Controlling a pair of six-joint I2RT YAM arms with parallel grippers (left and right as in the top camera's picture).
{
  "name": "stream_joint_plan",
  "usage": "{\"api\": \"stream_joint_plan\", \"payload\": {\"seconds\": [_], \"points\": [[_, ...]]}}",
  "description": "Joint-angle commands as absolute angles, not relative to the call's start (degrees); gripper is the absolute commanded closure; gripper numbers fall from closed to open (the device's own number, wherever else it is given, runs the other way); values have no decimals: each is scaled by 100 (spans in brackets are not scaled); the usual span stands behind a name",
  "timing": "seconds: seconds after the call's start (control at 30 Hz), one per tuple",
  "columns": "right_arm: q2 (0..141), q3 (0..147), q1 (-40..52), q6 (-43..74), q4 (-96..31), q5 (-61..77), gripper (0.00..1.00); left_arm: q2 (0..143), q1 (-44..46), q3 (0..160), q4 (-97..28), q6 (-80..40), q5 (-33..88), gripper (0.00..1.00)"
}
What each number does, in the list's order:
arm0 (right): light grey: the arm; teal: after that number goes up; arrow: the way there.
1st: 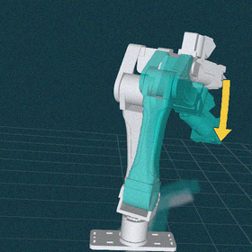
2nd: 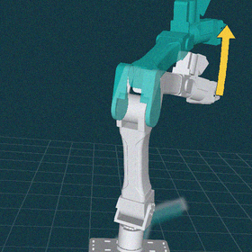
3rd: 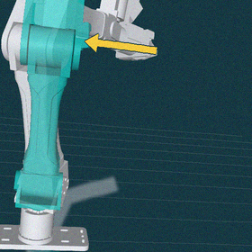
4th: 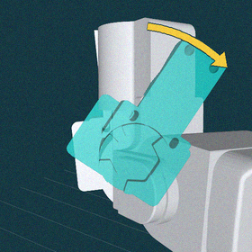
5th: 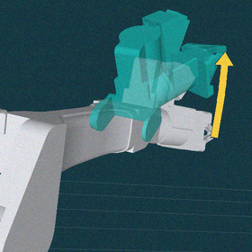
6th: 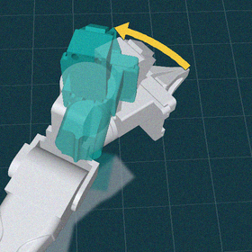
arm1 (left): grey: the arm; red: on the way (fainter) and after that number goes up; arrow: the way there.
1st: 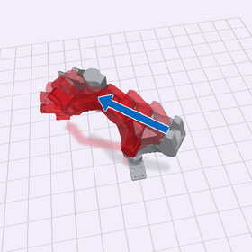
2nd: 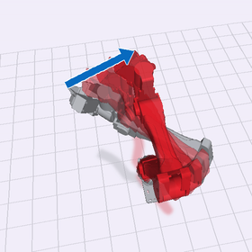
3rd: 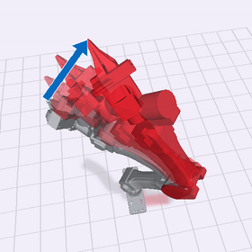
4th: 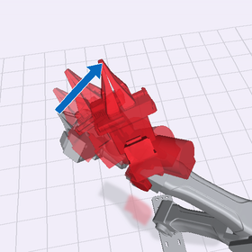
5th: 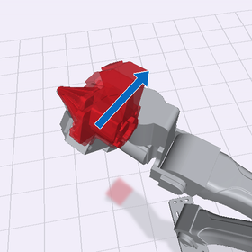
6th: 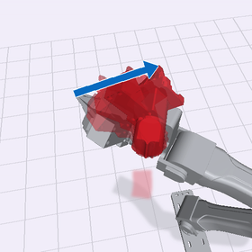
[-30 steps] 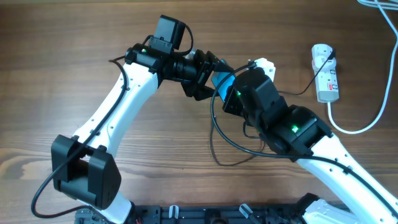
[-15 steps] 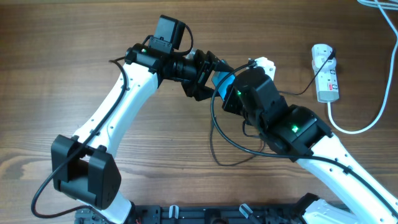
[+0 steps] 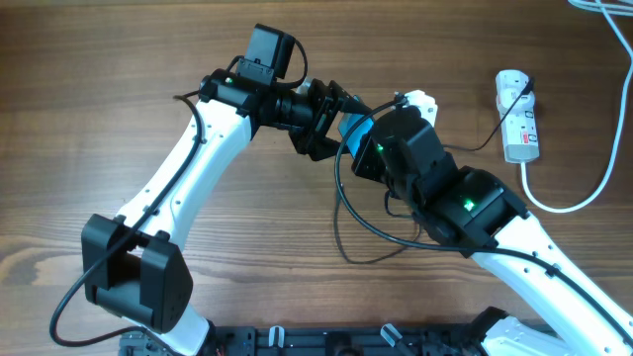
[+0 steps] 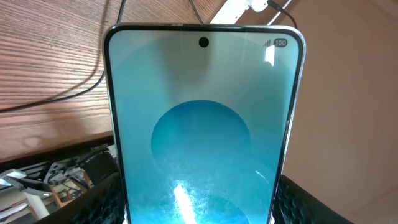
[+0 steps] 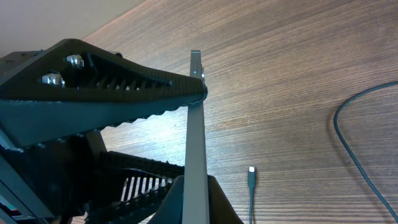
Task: Plug charger to phone and switch on socket
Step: 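Grip the phone's bottom edge with the right gripper beside the left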
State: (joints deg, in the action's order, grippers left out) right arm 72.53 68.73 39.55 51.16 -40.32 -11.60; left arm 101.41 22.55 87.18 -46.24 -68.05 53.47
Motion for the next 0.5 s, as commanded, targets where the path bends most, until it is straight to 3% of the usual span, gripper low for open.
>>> {"api": "stream_joint_plan", "payload": {"seconds": [0.0,0.17,0.3,0.47], "points": [[7177,6954,3918,5297,-3981,-1197,95,10025,2261,8796,-4600,-6820,5596,30],[7177,6954,3918,5465,-3986,-1197,96,10025,2261,8796,-4600,-6820,5596,27],[7177,6954,3918,6097,-3988,-1205,96,10025,2261,8796,-4598,-6823,5594,0],[7177,6954,3918,7548,-4025,-1385,96,10025,2261,8796,-4598,-6823,5594,0]]}}
